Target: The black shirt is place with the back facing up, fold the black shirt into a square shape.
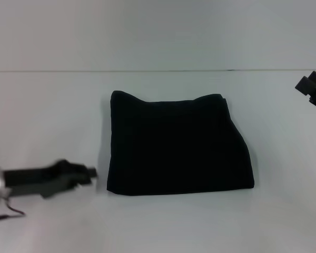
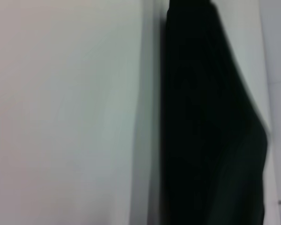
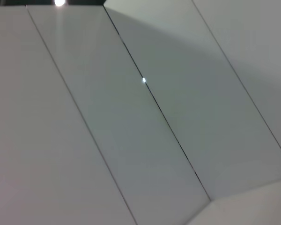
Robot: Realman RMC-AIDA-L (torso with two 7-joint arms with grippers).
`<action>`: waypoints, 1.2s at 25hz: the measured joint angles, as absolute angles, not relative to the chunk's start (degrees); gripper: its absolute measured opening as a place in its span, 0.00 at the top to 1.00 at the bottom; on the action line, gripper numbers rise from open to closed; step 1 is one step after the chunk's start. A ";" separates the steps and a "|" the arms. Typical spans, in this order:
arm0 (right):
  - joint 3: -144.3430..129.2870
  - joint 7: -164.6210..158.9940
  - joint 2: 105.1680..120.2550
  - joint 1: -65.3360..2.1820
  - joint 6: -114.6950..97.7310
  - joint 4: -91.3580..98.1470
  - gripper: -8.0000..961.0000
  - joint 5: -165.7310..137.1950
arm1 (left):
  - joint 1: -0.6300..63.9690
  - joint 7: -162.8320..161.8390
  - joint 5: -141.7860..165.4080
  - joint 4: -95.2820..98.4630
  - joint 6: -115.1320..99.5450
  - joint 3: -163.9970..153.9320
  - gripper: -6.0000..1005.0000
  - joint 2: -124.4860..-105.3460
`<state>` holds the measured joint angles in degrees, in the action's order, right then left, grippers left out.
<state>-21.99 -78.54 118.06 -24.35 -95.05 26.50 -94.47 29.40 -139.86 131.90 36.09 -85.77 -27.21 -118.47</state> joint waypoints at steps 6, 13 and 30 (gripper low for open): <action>-22.84 -77.52 116.76 -23.58 -95.25 32.40 0.17 -104.93 | 30.12 -116.09 125.64 40.05 -99.72 -19.47 0.75 -116.85; -23.13 -74.06 117.69 -24.61 -94.89 36.36 0.17 -116.25 | 36.06 -89.08 124.98 38.91 -93.84 -27.92 0.53 -121.41; -24.37 -69.56 119.66 -29.25 -86.92 30.28 0.17 -118.17 | 38.35 -83.75 125.39 36.59 -85.23 -30.83 0.09 -123.45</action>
<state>-24.38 -69.57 119.66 -29.25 -86.92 30.28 -118.17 38.35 -83.75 125.39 36.59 -85.23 -30.83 -123.45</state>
